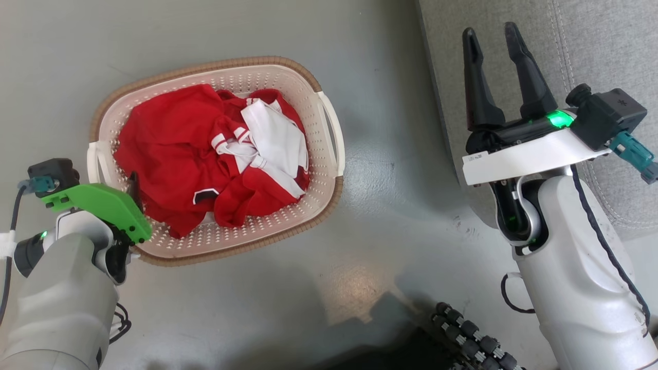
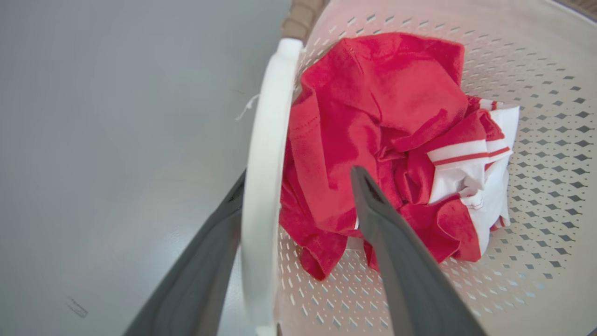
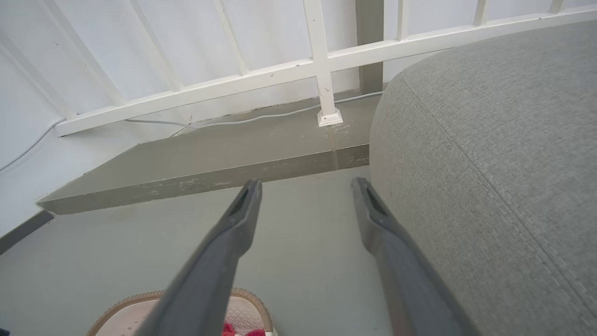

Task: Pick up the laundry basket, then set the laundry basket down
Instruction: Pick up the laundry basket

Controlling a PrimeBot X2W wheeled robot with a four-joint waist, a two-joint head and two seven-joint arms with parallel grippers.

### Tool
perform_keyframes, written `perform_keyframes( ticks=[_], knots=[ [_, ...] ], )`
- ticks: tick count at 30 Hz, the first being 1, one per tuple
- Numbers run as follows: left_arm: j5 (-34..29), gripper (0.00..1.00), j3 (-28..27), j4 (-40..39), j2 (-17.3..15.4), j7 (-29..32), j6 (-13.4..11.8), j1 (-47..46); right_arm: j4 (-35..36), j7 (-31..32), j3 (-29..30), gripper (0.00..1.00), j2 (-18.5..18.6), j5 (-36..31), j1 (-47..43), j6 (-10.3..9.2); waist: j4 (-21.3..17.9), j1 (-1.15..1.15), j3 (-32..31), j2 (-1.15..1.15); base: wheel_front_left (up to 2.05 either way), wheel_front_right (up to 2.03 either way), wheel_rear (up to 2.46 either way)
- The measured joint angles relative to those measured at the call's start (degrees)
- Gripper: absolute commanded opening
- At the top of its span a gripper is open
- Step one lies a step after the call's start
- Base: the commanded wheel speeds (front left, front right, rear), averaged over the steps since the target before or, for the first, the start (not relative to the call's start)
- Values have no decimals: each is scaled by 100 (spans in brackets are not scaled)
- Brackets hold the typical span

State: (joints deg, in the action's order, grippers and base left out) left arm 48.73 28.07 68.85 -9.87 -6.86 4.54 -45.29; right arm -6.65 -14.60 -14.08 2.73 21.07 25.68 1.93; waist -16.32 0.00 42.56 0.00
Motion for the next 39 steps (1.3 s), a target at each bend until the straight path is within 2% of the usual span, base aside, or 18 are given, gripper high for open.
perform_keyframes(
  ticks=[10,22,28,33,39],
  knots=[
    [-187,100,187,24,-107,-525,57,1,-177,0,76,100,1,8,-1,7,51,0,-323,0,0,0,0],
    [-323,100,215,-388,-75,-739,234,212,-501,0,245,100,4,-41,-108,107,209,0,-1022,0,0,0,0],
    [-374,100,213,-828,-59,-755,252,467,-641,0,342,100,4,-120,-233,160,339,0,-1454,0,0,0,0],
    [-478,100,-71,-1561,-222,-755,252,547,-749,0,494,100,8,-263,-403,174,457,0,-1831,0,0,0,0],
    [-802,100,-402,-2320,-226,-755,252,1048,-861,0,602,100,35,-401,-615,249,637,0,-2372,0,0,0,0]
  ],
)
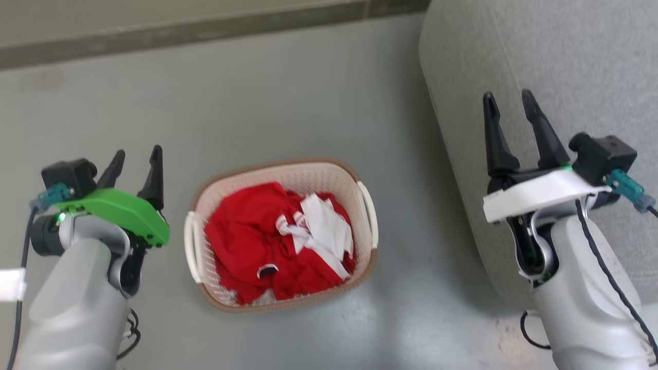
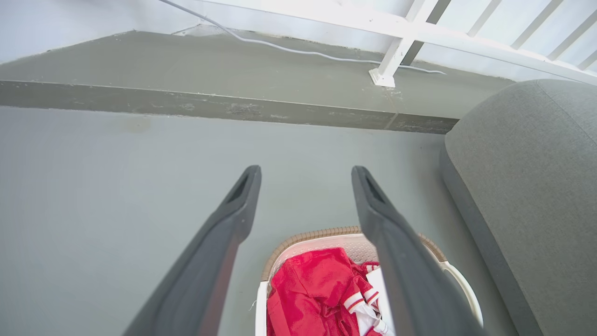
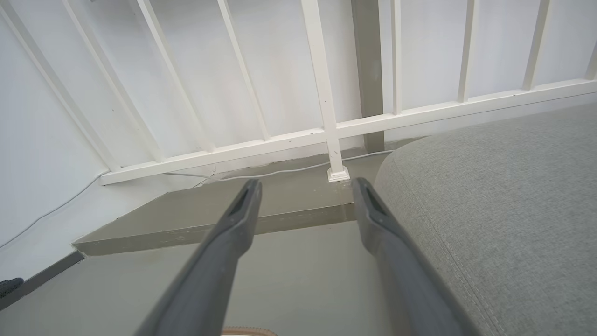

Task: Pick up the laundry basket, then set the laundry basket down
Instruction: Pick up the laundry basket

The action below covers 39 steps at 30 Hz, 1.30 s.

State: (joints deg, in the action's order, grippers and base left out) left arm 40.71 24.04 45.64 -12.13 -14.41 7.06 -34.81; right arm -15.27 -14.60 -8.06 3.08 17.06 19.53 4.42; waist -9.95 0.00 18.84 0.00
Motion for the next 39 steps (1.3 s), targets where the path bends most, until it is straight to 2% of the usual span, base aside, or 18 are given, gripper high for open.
perform_keyframes(
  ticks=[13,23,39],
  knots=[
    [-512,100,-552,-1101,22,0,-10,1021,-205,0,165,100,82,-53,-554,64,267,0,-943,0,0,0,0],
    [-1080,100,-892,-2047,22,-1,-236,1774,-223,1,193,100,149,-113,-853,113,434,0,-1590,0,0,0,0],
    [-1488,100,-1203,-2931,178,-1,-415,2625,-131,1,232,100,189,-258,-949,156,500,0,-1749,0,0,0,0]
  ],
)
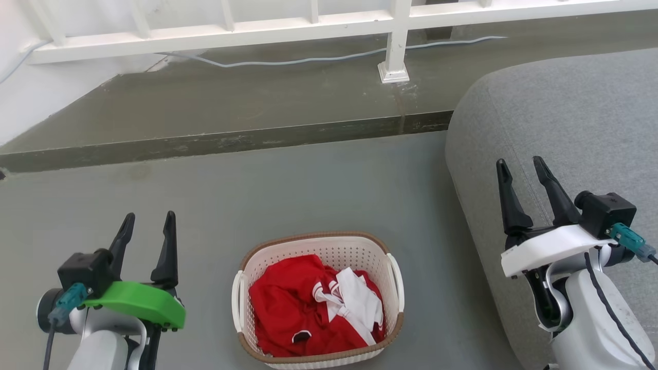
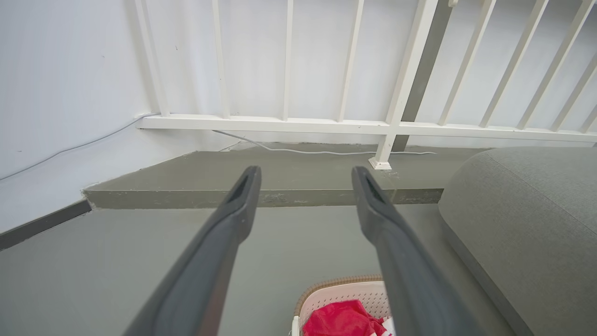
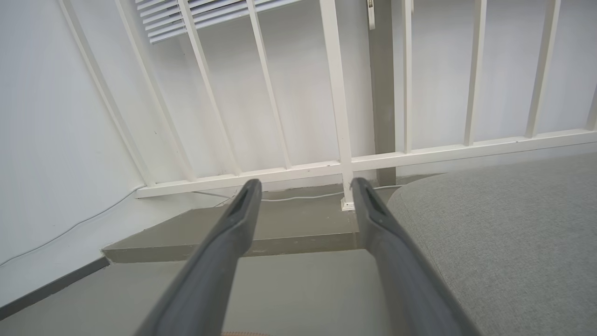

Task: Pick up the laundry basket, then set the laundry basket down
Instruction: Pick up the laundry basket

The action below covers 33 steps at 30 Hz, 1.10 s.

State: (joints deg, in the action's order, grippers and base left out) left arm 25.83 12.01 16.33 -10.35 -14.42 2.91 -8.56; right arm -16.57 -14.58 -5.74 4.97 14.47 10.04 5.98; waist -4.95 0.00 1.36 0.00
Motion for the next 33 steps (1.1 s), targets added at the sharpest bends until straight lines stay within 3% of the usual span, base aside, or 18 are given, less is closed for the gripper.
perform_keyframes(
  ticks=[33],
  knots=[
    [-497,100,-417,-656,266,0,12,480,48,0,91,100,-42,-189,-1,23,-9,0,197,0,0,0,0]
  ],
)
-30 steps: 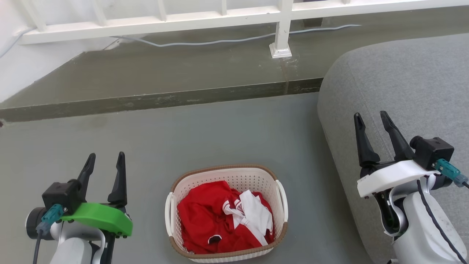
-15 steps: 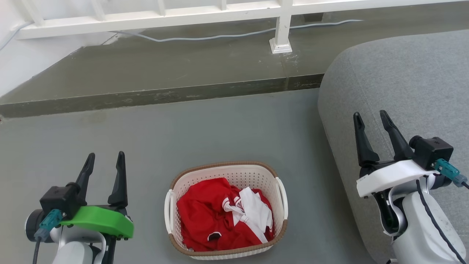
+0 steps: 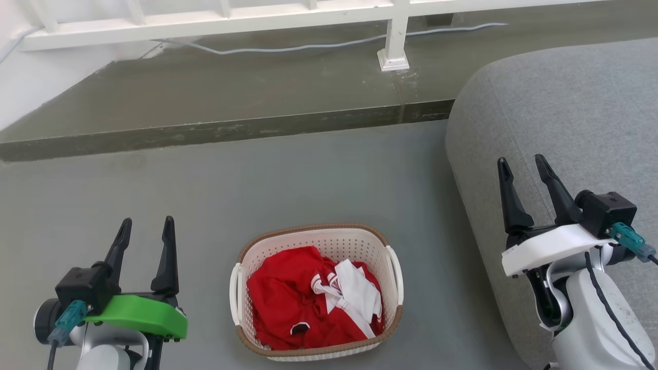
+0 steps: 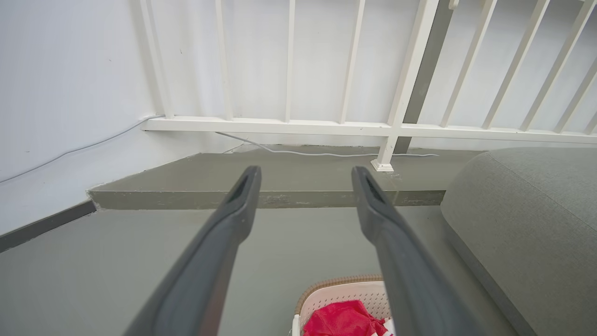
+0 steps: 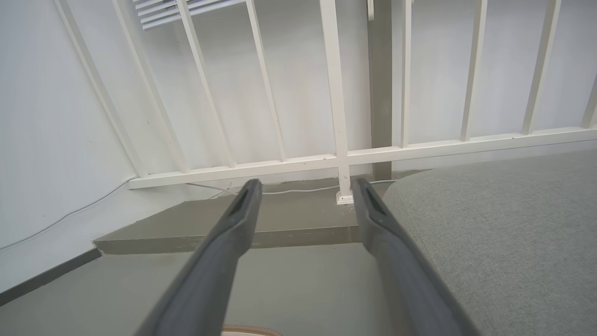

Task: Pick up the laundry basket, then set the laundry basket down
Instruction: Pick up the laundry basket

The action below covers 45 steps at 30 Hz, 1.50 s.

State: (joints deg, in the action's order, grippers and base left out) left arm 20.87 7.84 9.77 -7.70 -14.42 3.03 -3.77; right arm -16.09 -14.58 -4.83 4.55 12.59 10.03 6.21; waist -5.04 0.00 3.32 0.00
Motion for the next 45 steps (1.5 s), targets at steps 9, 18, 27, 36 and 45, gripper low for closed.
perform_keyframes(
  ticks=[9,18,27,36,45],
  knots=[
    [-7,100,2,-71,86,0,96,38,-38,0,25,100,-14,-1,1,0,-15,0,288,0,0,0,0],
    [23,100,29,263,77,0,208,-136,-240,0,-29,100,-67,5,151,0,-7,0,867,0,0,0,0],
    [58,100,172,627,54,0,321,-727,-619,0,-149,100,-99,56,481,30,36,0,1460,0,0,0,0],
    [267,100,369,1378,46,29,386,-1377,-1293,36,-403,100,-105,101,934,32,116,0,2156,0,0,0,0],
    [313,100,566,2075,29,134,403,-2193,-1950,103,-526,100,-113,219,1624,33,206,-1,2941,0,0,0,0]
  ],
)
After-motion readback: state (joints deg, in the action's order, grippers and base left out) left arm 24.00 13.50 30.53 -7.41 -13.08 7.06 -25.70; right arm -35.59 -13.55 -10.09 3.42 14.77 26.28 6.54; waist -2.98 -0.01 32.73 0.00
